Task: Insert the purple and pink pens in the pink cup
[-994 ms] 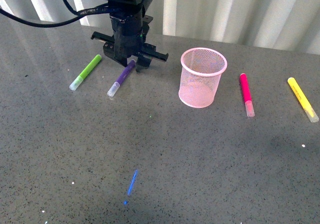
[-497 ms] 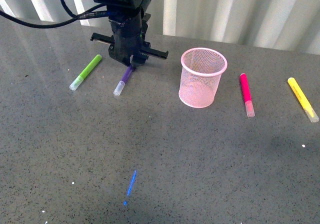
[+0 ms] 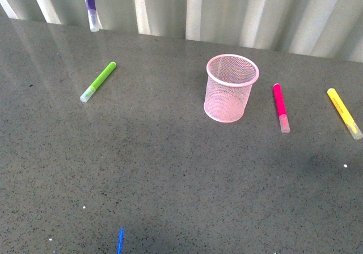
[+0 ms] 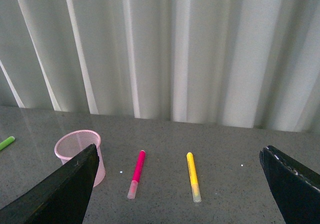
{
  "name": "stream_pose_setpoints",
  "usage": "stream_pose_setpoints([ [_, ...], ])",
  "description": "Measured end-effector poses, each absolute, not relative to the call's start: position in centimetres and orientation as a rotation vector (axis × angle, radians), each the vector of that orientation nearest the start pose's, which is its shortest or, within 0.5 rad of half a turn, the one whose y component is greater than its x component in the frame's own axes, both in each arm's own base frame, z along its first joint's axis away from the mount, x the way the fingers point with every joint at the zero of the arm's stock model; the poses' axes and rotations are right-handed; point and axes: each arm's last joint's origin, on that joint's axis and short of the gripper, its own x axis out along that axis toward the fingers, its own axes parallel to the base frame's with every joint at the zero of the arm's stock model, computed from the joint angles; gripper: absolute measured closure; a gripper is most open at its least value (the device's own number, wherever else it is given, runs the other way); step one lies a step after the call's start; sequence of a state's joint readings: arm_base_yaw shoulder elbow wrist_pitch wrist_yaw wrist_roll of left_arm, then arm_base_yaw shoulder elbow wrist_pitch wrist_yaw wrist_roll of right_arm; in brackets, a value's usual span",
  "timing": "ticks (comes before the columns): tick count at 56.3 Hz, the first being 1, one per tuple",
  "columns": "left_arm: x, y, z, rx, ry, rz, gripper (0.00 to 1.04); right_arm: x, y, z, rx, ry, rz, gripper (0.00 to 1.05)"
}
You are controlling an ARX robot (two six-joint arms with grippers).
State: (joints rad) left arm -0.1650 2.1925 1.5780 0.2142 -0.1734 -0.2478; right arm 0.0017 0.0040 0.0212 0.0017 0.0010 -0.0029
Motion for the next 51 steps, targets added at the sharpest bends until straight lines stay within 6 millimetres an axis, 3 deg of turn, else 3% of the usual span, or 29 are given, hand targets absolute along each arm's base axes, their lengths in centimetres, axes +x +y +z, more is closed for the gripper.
stream_pose_setpoints([
  [11, 45.4, -10.6, 19.0, -0.187, 0.350, -0.090, 0.94, 9.7, 0.0, 17.1, -0.003, -0.019, 0.000, 0.07],
  [20, 43.2, -14.4, 19.2, -0.229, 0.234, -0.185, 0.94, 9.7, 0.0, 17.1, -0.002, -0.019, 0.000, 0.07],
  [33, 40.6, -20.3, 20.6, -0.439, -0.006, -0.346, 0.94, 9.7, 0.0, 17.1, -0.003, -0.019, 0.000, 0.07],
  [40, 40.0, -22.1, 19.5, -0.506, -0.051, -0.370, 0.94, 9.7, 0.0, 17.1, -0.003, -0.019, 0.000, 0.07],
  [51, 40.0, -23.4, 15.7, -0.571, -0.037, -0.380, 0.94, 9.7, 0.0, 17.1, -0.003, -0.019, 0.000, 0.07],
])
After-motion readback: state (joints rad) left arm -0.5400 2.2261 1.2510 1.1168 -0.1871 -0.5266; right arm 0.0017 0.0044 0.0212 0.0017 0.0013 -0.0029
